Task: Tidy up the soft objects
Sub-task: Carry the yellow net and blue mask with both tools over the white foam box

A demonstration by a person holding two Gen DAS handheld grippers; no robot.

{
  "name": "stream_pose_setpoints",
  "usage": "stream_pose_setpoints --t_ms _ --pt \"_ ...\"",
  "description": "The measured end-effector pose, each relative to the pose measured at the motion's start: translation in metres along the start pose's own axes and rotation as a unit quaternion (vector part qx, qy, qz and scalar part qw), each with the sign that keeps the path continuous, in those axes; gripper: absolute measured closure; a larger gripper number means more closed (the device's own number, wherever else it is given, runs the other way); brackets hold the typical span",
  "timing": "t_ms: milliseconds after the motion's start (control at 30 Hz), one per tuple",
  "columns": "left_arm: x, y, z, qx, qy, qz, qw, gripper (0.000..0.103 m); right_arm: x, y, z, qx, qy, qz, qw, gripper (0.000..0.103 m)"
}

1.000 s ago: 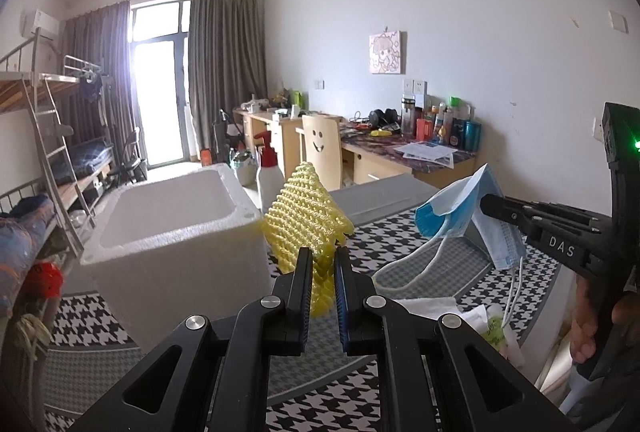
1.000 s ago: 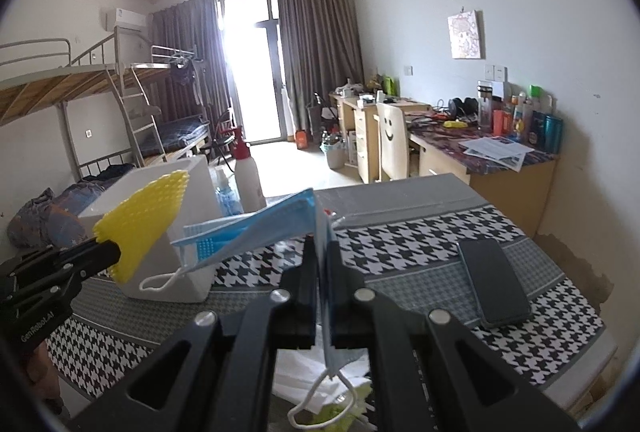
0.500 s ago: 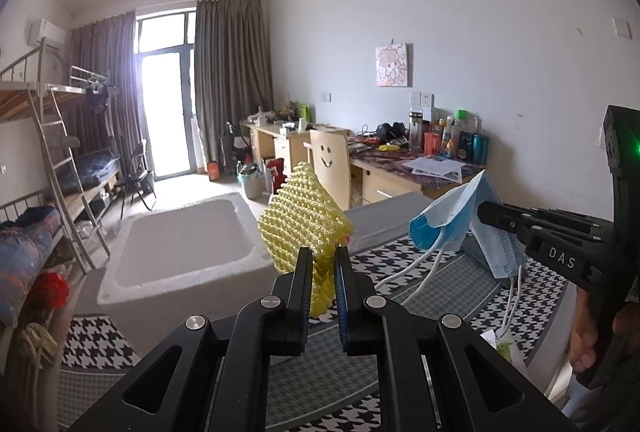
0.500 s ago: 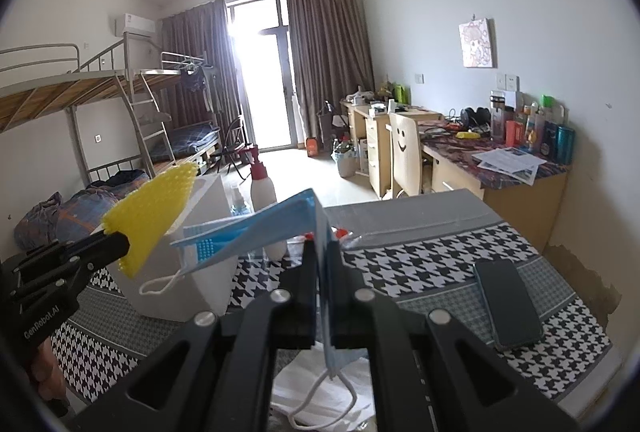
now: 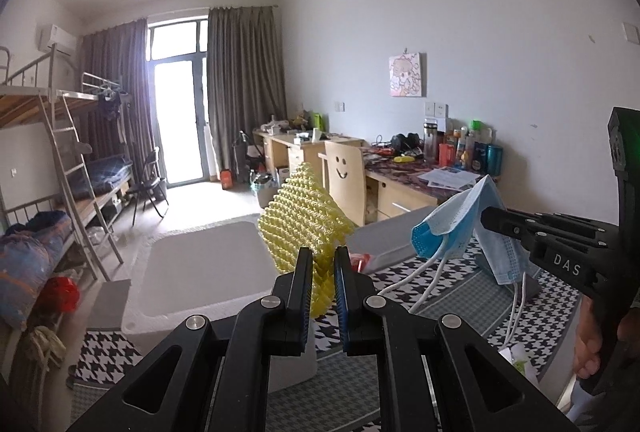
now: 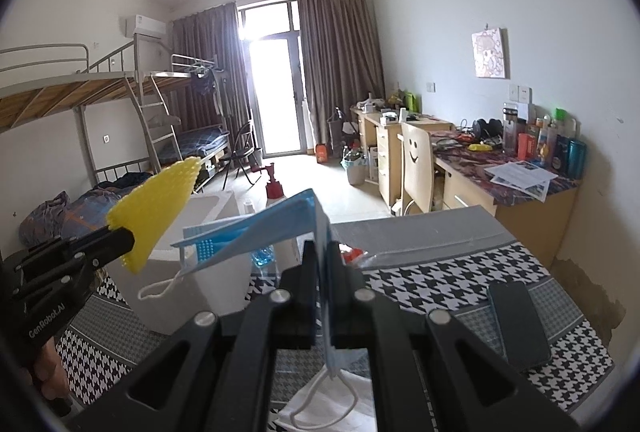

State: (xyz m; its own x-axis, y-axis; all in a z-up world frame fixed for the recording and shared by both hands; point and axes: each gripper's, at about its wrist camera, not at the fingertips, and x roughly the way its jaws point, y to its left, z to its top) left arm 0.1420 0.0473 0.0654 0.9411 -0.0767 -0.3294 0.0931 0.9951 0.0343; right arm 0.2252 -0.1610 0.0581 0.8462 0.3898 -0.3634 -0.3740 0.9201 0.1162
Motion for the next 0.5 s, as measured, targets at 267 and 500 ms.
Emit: stream_pose_setpoints --t_ms 267,500 --pt "0.004 0.013 0.008 -0.005 -0.002 0.023 0.9997 0.091 0.005 0.008 0.013 -0.008 -0.002 0.009 1.0 0.097" --pt "0.009 0.023 0.015 -0.013 0.003 0.047 0.9988 0.091 0.014 0.015 0.021 -0.013 0.0 0.021 1.0 0.097"
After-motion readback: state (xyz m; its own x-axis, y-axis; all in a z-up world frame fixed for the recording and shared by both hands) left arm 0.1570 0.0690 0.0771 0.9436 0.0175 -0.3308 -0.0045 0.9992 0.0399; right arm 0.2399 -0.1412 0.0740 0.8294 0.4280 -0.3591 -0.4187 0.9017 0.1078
